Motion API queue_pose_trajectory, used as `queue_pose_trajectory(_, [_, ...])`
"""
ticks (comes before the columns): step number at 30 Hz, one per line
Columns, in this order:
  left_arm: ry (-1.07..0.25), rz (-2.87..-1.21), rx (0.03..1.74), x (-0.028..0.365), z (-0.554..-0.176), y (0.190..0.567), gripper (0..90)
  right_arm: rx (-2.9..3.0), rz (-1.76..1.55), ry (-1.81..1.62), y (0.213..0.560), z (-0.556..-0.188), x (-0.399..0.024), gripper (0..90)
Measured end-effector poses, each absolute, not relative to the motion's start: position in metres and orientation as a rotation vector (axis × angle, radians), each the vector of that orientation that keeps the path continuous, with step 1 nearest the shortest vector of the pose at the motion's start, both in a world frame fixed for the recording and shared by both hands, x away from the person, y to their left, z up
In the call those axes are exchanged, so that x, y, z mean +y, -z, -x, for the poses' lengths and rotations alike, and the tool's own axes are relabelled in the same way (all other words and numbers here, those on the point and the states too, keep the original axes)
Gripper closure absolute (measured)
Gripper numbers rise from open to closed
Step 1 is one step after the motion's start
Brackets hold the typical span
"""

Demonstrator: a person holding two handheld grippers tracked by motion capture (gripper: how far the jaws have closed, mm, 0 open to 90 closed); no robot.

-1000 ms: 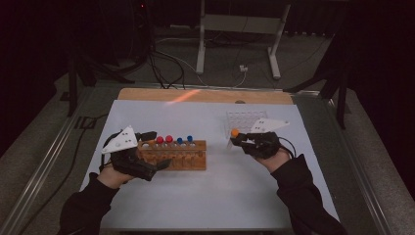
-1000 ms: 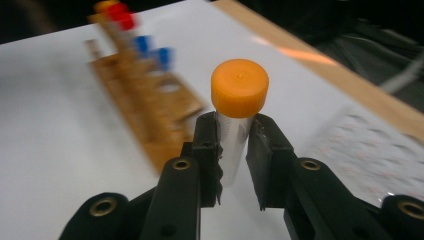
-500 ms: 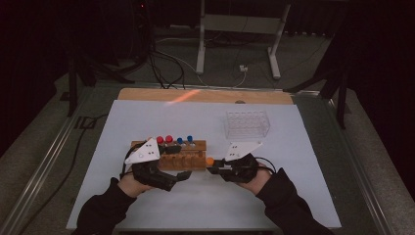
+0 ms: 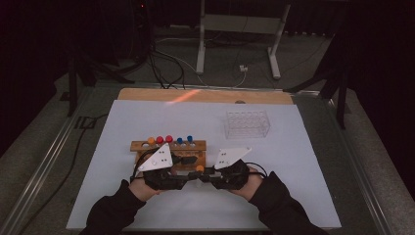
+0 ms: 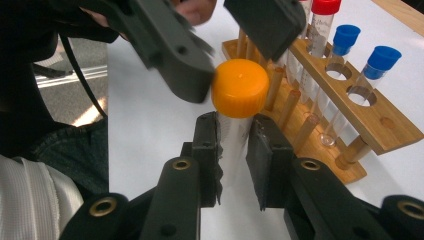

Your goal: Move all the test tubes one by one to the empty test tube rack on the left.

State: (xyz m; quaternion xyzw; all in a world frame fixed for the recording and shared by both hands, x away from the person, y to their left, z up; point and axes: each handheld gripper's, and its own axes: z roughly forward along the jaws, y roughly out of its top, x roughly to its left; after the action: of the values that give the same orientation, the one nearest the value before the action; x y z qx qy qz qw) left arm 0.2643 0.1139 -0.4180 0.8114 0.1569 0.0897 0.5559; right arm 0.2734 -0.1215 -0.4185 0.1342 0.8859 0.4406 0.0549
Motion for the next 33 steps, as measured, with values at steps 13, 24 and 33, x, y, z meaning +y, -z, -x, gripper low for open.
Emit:
queue_pose_trajectory(13, [-0.204, -1.935, 0.332, 0.110, -0.264, 0.418, 71.1, 2.687, -0.416, -1.340, 0.418, -0.273, -0.119, 74.5])
queue_pose_trajectory(24, [-0.294, -1.894, 0.389, 0.136, -0.269, 0.395, 71.5, 2.563, -0.495, -1.439, 0.409, -0.275, -0.131, 40.5])
queue_pose_trajectory(33, [-0.444, -1.845, 0.499, 0.174, -0.276, 0.374, 71.4, 2.496, -0.581, -1.505, 0.404, -0.280, -0.139, 13.2])
